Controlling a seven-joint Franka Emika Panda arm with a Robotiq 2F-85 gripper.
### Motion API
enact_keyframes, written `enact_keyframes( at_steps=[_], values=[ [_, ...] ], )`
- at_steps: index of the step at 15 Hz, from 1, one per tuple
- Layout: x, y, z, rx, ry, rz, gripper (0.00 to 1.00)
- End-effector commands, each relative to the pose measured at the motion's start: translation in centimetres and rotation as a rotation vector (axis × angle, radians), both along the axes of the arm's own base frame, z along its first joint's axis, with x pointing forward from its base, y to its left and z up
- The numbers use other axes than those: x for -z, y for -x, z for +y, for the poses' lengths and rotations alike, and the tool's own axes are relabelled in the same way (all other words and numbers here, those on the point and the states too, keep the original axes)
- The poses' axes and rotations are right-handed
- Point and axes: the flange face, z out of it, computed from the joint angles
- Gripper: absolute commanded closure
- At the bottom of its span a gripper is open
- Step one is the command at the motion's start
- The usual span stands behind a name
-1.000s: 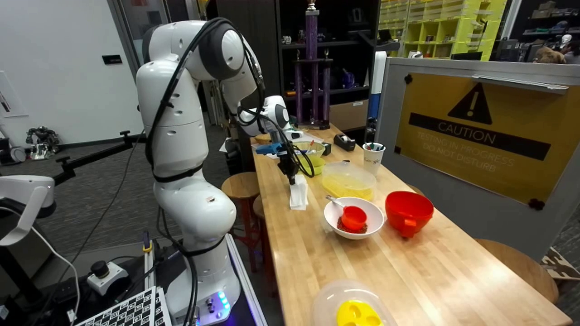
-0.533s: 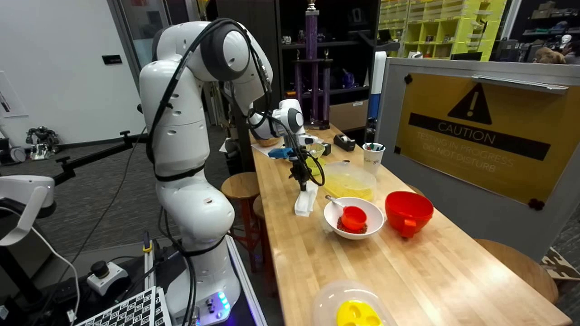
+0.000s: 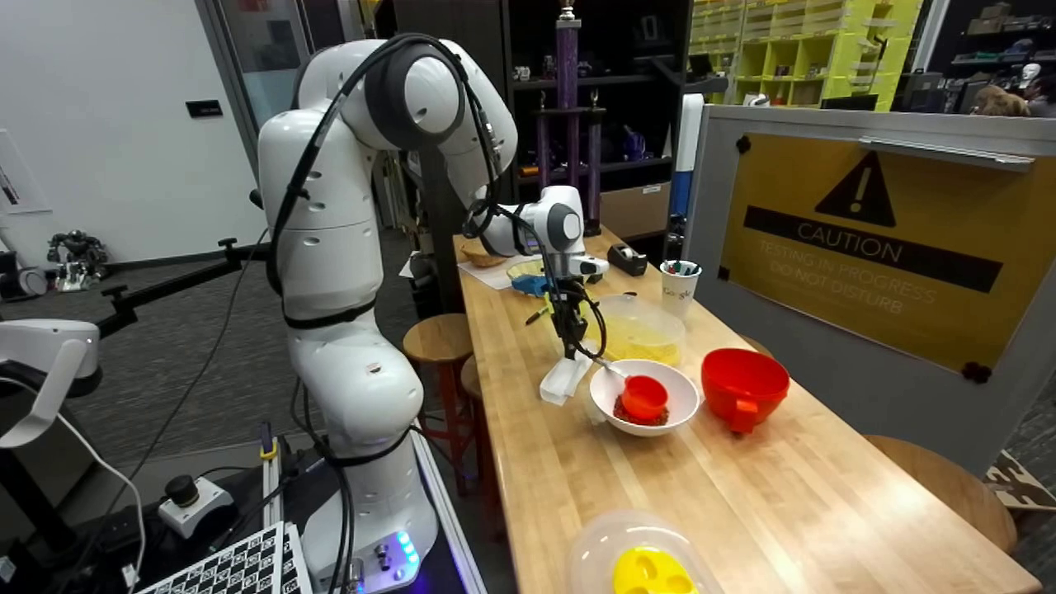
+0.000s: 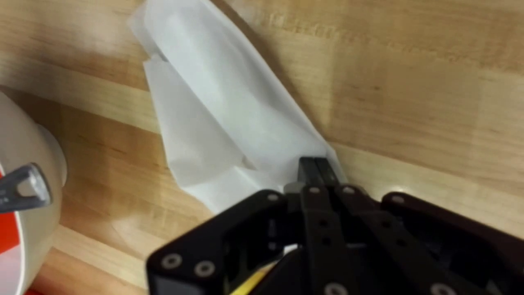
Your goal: Use the towel to wipe the table
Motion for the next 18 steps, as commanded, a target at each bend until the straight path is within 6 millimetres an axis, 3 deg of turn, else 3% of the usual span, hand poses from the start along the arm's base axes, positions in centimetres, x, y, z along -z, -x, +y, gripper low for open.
enact_keyframes(
  at_steps=[1, 10, 17, 18],
  values=[
    [0.7, -0.6, -3.2, 0.087, -0.020, 0.027, 1.00],
    [0.9, -1.7, -7.8, 0.217, -0.045, 0.031, 1.00],
    [0.4, -1.5, -8.1, 0.215, -0.038, 0.021, 1.00],
    [0.3, -1.3, -8.0, 0.209, -0.029, 0.021, 0.86]
  ],
)
